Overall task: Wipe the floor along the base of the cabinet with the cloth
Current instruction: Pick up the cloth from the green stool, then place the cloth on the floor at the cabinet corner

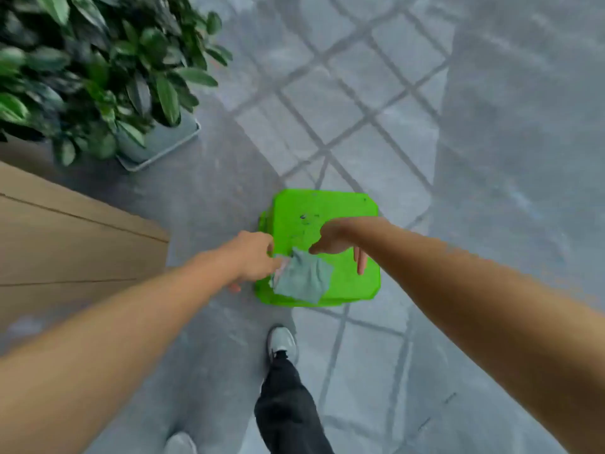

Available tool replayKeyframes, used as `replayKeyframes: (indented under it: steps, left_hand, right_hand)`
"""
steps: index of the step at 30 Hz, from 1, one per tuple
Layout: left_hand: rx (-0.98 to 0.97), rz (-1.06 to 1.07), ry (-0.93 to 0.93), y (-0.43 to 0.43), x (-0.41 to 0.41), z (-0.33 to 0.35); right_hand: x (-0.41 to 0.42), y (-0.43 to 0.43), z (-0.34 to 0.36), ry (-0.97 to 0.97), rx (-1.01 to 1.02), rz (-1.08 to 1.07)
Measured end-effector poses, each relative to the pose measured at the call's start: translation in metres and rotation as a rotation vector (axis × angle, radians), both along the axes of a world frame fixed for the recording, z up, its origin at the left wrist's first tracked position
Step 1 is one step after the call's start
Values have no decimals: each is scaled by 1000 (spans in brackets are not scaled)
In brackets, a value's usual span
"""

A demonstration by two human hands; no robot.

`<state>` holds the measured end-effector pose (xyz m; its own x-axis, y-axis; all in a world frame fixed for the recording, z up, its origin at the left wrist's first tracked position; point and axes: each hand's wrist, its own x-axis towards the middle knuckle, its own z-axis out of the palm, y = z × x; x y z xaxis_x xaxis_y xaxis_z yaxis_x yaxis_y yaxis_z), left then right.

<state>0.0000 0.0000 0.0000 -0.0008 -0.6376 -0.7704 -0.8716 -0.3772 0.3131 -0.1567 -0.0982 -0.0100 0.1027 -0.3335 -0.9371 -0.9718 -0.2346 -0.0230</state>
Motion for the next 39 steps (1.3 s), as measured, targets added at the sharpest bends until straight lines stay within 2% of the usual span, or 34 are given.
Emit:
replayKeyframes:
  steps: [2,4,7,9,12,15,17,19,22,26,30,34,36,39]
  left_hand:
    - [-6,73,5,13,-3,-56]
    - [8,238,32,32,-14,-106]
    - [-84,536,126,50,-41,-171]
    - [-218,684,175,57,-57,-188]
    - [-357,879,303,77,-52,-211]
    - [-269,1013,442,112,-21,-224]
    - [-157,1202,567,143,13,-236]
    - [-54,1352,615,176,52,-253]
    - [44,1533,609,225,109,-291]
    - [161,1720,609,281,152,-374]
    - [183,1828,639,310,162,-477]
    - [40,1897,647,304,173,-566]
    - [-83,1936,697,281,190,-602]
    - [-286,1953,787,243,226,-639]
  right_hand:
    - [-2,19,-55,-13,-16,39]
    - [-12,53,-108,-60,-106,-55]
    - [-17,89,-169,-250,-487,-379]
    - [-17,111,-181,-370,-752,-411]
    - [2,146,-197,-449,-939,-407]
    - [41,168,-197,-599,-848,-306]
    - [74,181,-201,-709,-725,-142]
    - [114,193,-219,-784,-552,-59]
    - [174,213,-275,-774,-333,21]
    - [229,231,-382,-630,-130,-6]
    - [253,246,-490,-625,-153,37]
    - [272,241,-577,-660,-214,150]
    - [295,219,-608,-744,-296,150]
    - [340,180,-640,-968,-488,118]
